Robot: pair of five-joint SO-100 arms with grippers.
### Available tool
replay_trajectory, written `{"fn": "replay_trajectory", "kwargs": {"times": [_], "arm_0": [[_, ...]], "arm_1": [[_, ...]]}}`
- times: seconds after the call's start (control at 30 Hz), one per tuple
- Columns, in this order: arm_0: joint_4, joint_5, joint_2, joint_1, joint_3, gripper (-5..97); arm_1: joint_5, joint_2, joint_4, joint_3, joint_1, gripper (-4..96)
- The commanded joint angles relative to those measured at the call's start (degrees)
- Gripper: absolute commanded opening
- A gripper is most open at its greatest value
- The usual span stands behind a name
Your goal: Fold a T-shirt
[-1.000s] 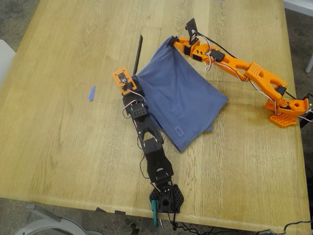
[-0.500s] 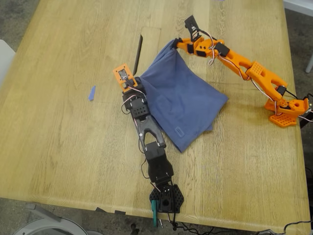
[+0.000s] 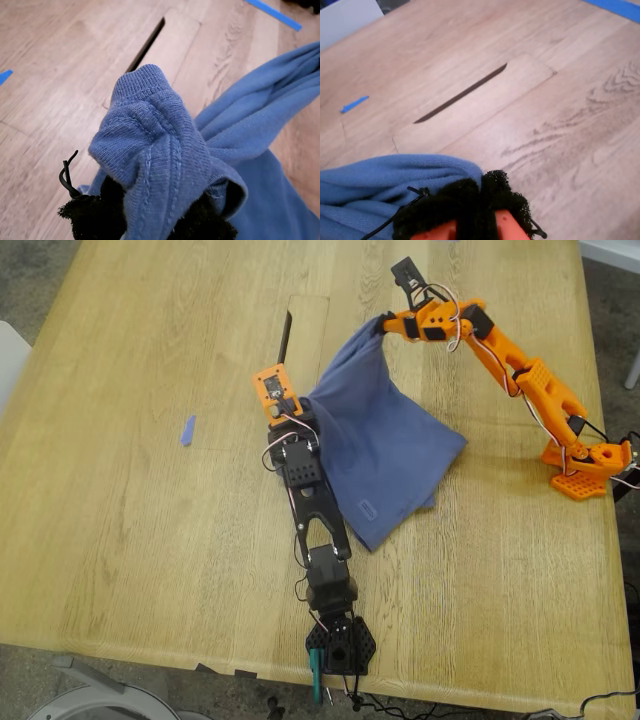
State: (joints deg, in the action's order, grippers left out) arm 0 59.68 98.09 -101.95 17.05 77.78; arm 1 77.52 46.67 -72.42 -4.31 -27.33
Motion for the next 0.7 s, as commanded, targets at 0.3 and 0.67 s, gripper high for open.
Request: {"fn": "replay_trajectory", "kwargs": {"times": [0.3,0.67], "arm_0": [[14.9,0.9,-20.5,-3.9,0.0,0],[15.6,1.7,-27.6,-8.4,10.9,0]], "arm_1": [[-0.8,10.5,-20.0,-3.7,0.8,-0.1],[-1.0,13.8,-24.9,2.9,3.6,-0.1]]}}
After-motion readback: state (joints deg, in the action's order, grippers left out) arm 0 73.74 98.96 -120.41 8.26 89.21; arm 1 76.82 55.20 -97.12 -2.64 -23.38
